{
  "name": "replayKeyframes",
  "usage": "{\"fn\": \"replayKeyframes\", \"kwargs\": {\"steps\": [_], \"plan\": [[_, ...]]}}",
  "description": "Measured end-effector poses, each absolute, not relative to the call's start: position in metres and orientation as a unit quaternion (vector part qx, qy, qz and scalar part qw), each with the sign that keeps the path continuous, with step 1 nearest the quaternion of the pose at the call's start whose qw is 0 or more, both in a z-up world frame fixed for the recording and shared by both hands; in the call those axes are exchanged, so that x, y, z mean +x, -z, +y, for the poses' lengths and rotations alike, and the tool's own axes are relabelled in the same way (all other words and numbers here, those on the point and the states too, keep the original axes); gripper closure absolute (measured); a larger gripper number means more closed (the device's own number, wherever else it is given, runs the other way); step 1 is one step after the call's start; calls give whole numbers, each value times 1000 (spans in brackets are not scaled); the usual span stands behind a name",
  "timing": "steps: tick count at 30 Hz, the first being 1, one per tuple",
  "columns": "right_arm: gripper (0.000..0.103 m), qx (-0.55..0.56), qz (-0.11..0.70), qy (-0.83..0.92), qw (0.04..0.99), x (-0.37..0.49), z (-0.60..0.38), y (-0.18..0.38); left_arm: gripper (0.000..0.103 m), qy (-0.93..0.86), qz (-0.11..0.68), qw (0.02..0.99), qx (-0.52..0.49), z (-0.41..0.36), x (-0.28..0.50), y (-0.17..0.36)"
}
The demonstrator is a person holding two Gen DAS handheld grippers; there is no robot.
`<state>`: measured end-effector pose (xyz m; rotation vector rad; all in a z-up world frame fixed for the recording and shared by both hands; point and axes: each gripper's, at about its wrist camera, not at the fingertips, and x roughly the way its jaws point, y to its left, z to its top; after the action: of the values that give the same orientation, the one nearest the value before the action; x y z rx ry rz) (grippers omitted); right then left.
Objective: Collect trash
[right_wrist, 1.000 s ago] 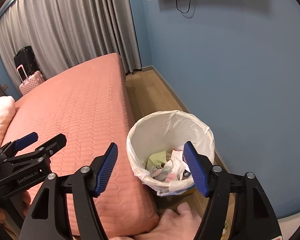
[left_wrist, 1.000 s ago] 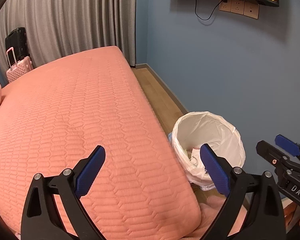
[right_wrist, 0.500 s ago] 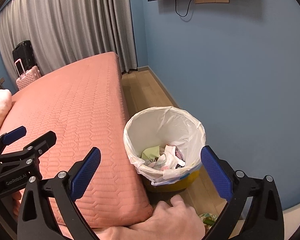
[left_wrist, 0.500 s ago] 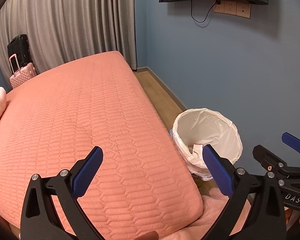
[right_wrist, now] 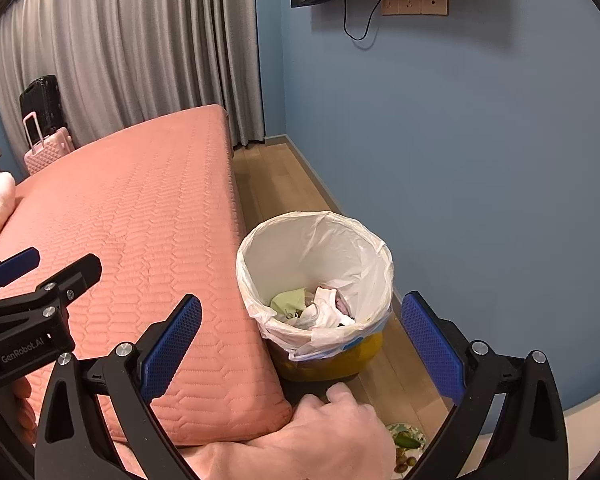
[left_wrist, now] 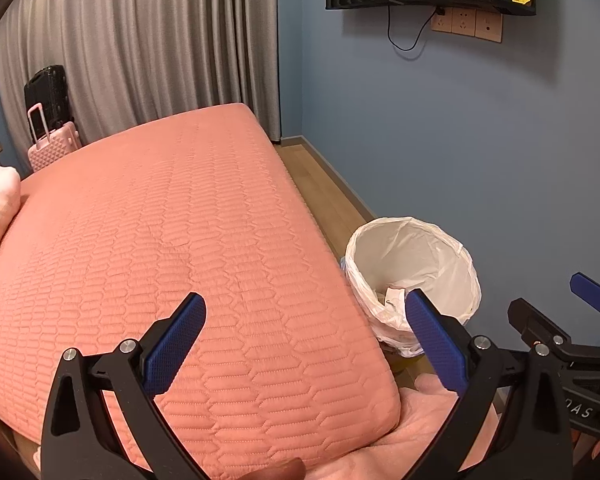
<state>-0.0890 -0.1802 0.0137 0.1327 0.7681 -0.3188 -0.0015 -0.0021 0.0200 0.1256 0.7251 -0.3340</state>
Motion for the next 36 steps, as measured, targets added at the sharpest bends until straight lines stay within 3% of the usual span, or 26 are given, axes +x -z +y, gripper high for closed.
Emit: {"fn": "replayKeyframes", "kwargs": {"steps": [36], "plan": [[5,61,380,165,908,-95,-182,-9,7,137,363,919,72,-14,-4,-10]]}}
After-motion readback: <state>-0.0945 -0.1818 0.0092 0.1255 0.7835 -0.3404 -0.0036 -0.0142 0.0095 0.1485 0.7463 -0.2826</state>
